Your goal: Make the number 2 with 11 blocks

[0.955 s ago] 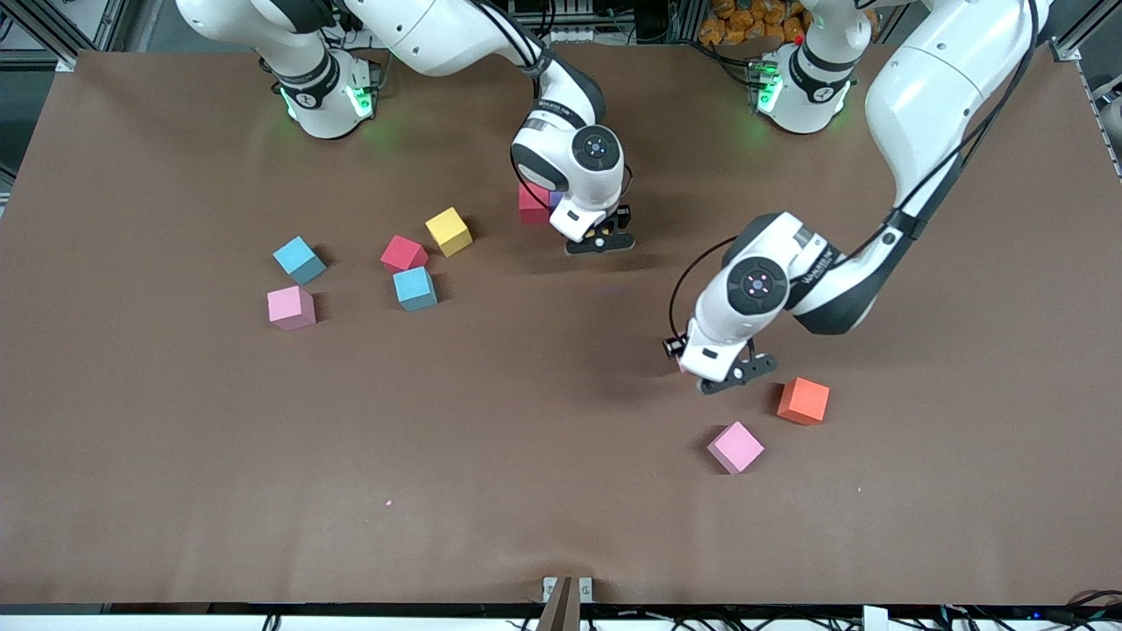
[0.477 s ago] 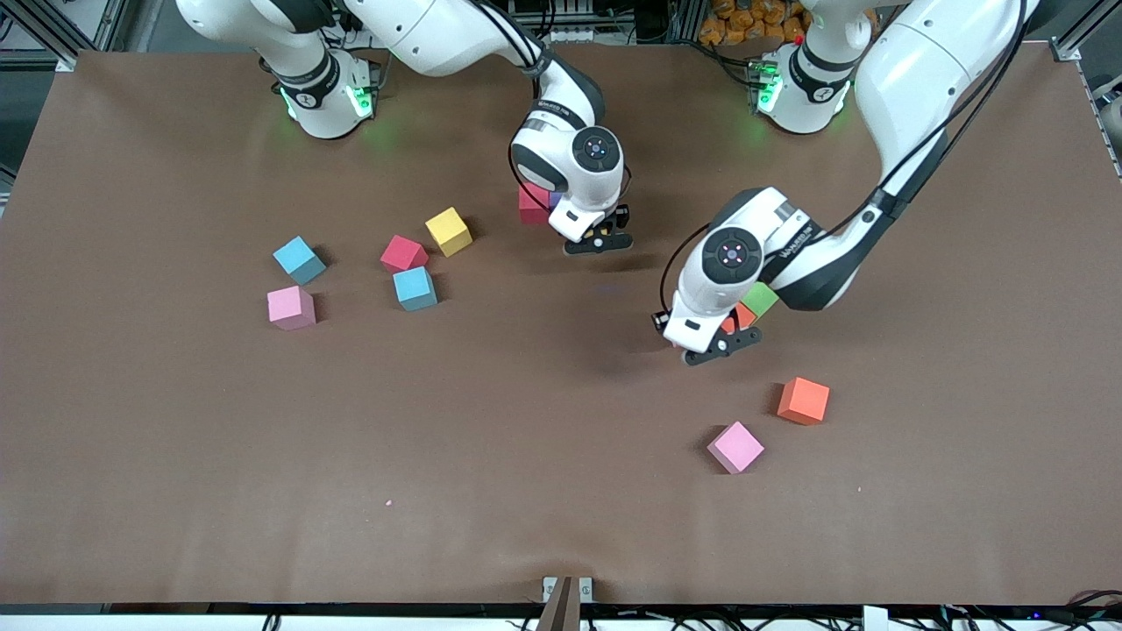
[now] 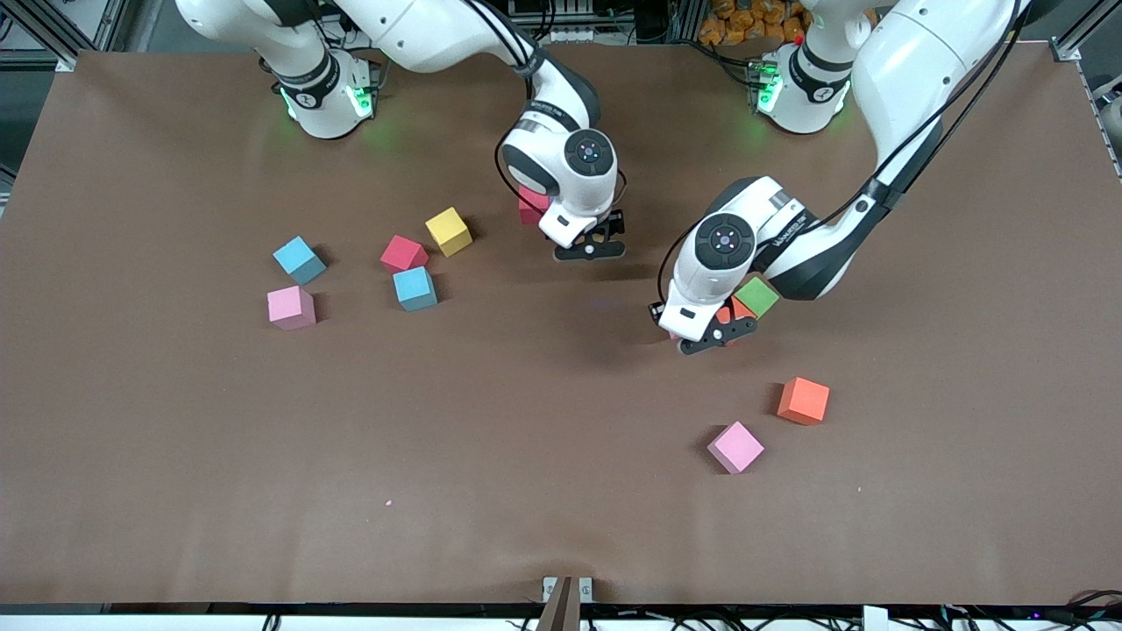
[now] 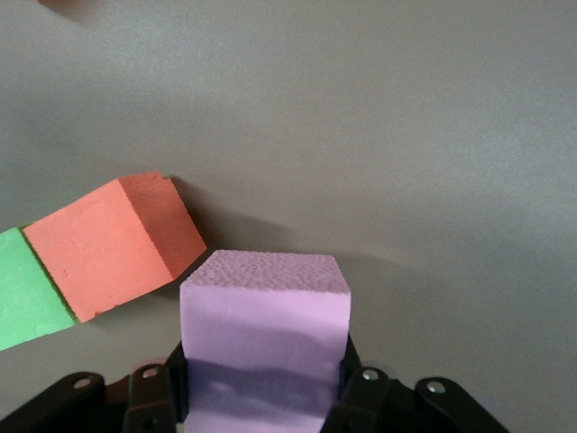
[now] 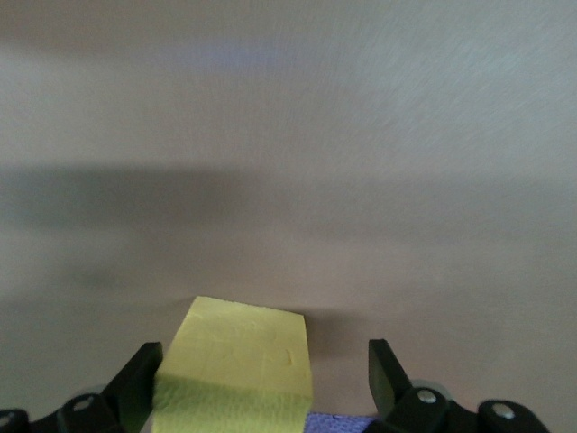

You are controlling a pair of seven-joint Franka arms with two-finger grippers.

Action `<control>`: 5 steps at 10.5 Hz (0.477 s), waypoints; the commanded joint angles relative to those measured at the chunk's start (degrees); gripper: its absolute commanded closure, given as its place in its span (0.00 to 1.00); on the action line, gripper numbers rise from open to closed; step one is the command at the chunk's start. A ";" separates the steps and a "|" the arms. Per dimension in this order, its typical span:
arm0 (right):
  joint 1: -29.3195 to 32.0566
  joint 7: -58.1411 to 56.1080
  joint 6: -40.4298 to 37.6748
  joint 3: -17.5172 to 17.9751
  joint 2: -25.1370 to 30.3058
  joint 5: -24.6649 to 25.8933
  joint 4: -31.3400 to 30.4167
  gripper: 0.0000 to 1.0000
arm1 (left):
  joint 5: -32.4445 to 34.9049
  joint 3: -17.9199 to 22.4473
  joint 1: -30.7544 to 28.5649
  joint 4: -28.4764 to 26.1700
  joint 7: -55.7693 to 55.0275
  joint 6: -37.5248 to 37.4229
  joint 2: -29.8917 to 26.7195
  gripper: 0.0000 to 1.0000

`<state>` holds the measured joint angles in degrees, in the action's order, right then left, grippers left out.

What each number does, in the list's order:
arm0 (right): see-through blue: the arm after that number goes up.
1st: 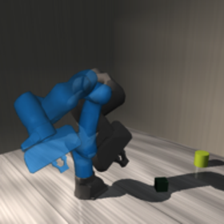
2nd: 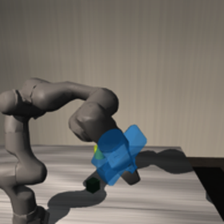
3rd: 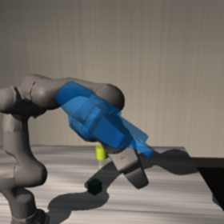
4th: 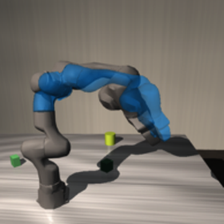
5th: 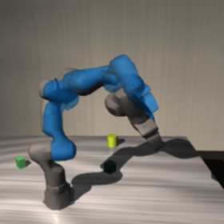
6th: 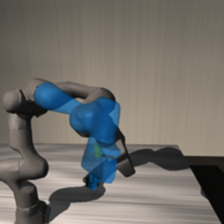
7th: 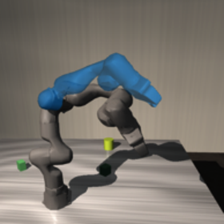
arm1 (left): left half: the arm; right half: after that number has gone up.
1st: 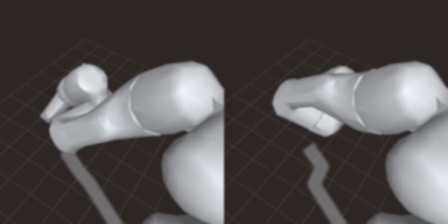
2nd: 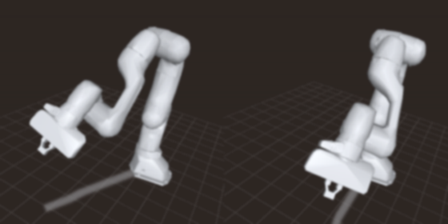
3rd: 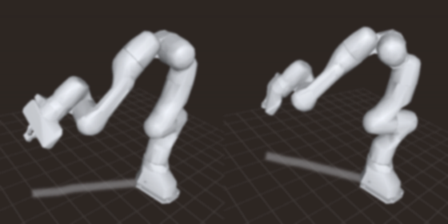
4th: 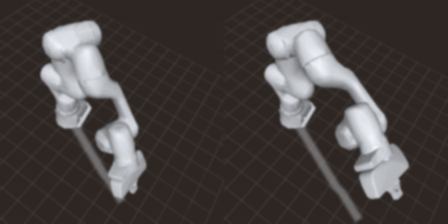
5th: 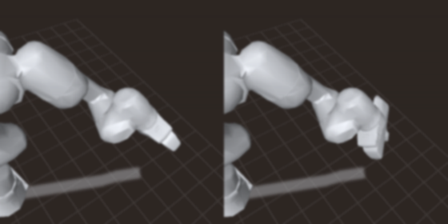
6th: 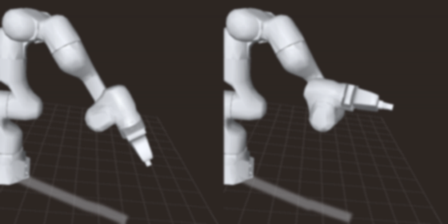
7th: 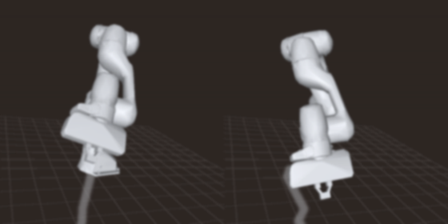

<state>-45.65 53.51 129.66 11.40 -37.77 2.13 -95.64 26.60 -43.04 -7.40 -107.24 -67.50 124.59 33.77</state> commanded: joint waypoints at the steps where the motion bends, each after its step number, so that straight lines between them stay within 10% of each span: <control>1: 3.80 0.29 -1.95 0.38 4.27 0.07 -1.13 0.00 | 0.21 -0.38 -0.77 -2.36 -1.06 0.65 -3.27 0.41; 5: 12.06 -5.51 -2.04 0.38 4.46 0.15 1.51 0.00 | -0.14 -0.82 3.77 0.00 -4.46 0.74 -2.40 0.41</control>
<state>-36.27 49.98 128.45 11.11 -33.89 2.18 -94.59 26.60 -43.77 -6.27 -107.41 -68.50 125.06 32.70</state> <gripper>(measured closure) 0.000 0.405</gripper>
